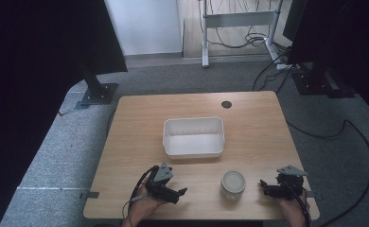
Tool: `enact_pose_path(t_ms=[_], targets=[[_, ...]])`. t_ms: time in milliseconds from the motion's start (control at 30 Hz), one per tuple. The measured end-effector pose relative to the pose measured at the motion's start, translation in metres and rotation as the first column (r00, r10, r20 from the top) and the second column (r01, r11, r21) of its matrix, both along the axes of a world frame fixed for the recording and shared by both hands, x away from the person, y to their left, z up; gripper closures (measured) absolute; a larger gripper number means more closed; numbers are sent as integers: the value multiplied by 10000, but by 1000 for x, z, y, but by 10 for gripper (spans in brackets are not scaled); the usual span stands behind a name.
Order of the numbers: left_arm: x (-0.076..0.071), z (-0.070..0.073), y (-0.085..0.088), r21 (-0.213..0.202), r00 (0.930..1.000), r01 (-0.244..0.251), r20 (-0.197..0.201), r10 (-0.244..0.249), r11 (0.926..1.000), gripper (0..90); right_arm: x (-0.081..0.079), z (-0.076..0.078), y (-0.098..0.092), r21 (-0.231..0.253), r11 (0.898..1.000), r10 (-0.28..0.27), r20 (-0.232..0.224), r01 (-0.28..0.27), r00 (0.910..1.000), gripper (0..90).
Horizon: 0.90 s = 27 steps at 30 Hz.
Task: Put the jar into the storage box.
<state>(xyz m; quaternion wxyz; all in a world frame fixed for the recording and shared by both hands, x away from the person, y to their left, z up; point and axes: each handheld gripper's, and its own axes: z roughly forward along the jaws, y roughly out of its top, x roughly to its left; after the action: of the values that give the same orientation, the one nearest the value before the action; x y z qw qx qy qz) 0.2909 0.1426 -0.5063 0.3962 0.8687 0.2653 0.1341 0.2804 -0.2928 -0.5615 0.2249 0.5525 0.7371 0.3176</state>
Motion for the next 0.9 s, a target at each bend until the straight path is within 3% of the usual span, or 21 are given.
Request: enact_pose_path(t_ms=[500, 900], targets=[[-1, 5, -41, -91, 9972, 744, 75, -743, 9972, 25, 0, 0, 0, 1, 10000, 14, 1, -14, 10000, 11], [0, 4, -76, -268, 9903, 1390, 9, -1390, 9899, 24, 0, 0, 0, -4, 10000, 34, 5, -34, 10000, 11]])
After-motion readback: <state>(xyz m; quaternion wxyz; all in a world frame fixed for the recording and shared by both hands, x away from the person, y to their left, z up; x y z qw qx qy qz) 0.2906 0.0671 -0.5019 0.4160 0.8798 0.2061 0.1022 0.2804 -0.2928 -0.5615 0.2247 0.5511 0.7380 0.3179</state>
